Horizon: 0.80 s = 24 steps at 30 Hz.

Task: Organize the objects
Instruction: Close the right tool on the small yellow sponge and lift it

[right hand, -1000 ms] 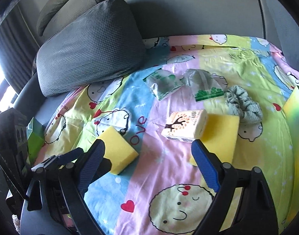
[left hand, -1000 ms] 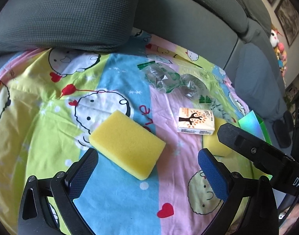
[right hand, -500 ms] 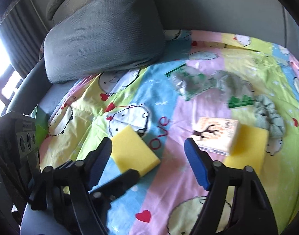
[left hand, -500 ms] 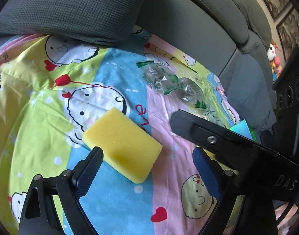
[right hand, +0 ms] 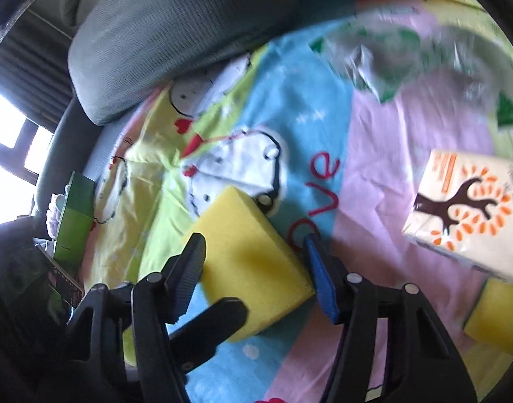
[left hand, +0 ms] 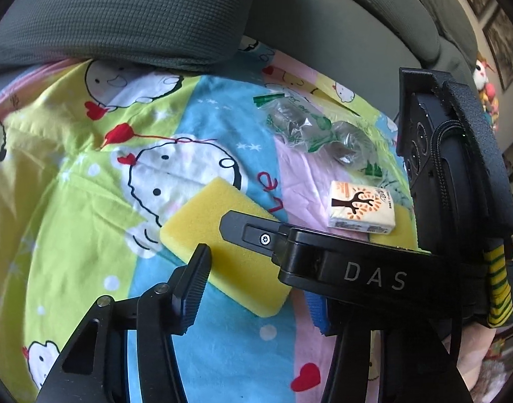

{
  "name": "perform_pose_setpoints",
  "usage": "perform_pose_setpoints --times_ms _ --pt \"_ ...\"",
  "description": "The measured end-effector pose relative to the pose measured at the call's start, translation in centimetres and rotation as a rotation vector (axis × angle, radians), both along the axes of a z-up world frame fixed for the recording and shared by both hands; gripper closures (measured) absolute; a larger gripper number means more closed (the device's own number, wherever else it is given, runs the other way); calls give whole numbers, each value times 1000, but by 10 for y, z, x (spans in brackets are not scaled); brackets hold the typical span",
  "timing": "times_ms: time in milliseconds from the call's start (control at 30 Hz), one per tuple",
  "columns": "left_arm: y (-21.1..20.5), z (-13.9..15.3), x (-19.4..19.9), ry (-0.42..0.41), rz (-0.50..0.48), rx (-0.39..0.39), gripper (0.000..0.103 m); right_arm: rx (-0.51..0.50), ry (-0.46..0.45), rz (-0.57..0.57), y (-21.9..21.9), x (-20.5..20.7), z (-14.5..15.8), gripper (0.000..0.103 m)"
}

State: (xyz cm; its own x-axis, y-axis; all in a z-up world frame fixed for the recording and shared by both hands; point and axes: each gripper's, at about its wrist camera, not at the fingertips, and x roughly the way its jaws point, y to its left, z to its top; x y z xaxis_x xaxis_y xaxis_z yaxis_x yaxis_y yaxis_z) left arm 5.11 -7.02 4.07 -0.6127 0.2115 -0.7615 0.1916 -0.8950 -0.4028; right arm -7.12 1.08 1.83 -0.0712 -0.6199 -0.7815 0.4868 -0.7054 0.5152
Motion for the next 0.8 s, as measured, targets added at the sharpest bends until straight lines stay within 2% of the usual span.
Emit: perform_pose_setpoints --times_ms 133,200,233,267,300,367,467,733,800 --pt "8 2 -2 -3 -26 -71 50 -23 -10 7 3 1 0 48" --pt "14 4 -3 -3 -42 -110 50 -12 1 4 4 2 1 57" --pt "16 6 -3 -1 -49 -117 50 -11 3 2 5 3 2 57" --pt "18 7 -3 3 -55 -117 52 -13 3 -1 6 2 2 58" --pt "20 10 -3 19 -80 -92 61 -21 0 -6 10 2 4 62" --pt "25 18 -3 41 -94 -72 61 -68 -16 -8 16 3 11 71" --pt "36 26 -7 58 -121 -91 61 -78 38 -29 25 7 26 74" --pt "40 30 -4 52 -130 -104 61 -70 43 -41 37 8 30 72" --pt "35 35 2 66 -133 -108 61 -72 47 -40 36 10 32 62"
